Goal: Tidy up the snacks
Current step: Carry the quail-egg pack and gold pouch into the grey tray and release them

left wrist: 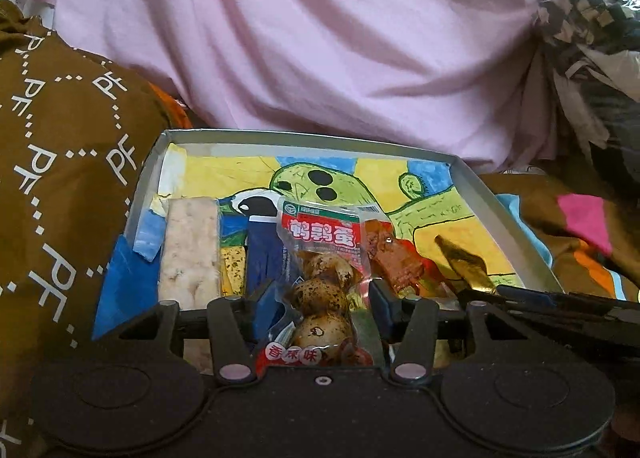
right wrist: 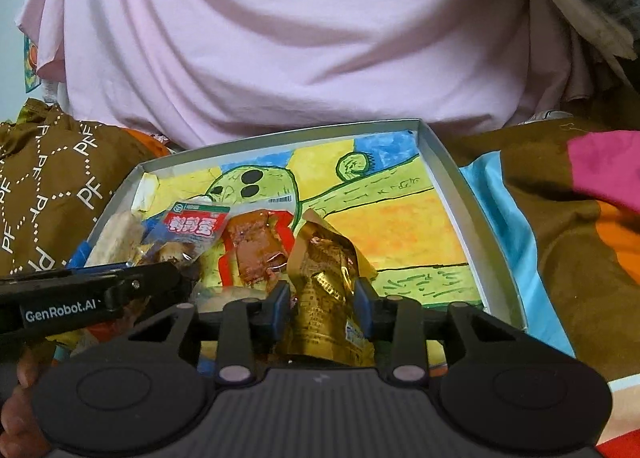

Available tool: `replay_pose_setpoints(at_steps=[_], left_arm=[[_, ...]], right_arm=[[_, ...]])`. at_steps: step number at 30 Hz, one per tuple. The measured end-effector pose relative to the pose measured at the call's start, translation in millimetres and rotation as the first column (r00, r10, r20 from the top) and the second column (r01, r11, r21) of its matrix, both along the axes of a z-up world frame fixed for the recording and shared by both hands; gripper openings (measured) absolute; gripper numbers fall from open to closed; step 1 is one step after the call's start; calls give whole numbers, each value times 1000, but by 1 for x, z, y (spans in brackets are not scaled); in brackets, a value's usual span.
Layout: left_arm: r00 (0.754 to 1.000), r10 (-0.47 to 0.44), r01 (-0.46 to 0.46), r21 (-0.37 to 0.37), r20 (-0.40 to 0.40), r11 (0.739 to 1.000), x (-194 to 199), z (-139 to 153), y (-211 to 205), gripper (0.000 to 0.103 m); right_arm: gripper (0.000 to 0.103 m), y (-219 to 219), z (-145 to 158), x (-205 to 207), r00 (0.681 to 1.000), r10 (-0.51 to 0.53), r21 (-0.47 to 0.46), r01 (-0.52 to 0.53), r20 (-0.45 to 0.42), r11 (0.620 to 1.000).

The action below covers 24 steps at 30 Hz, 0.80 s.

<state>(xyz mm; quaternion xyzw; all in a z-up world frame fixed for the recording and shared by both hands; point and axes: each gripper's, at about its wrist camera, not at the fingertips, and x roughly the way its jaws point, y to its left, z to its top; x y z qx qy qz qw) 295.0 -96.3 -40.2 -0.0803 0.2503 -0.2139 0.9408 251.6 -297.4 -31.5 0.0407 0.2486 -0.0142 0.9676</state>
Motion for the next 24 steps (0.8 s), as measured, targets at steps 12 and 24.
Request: replay_pose_setpoints(at_steps=[12, 24], left_arm=[[999, 34, -34, -32, 11, 999, -11, 10, 4, 65], [991, 108, -107, -22, 77, 994, -48, 45, 13, 95]], right_arm=[[66, -5, 4, -8, 1000, -13, 49, 13, 18, 999], [90, -10, 27, -50, 991, -55, 74, 46, 121, 996]])
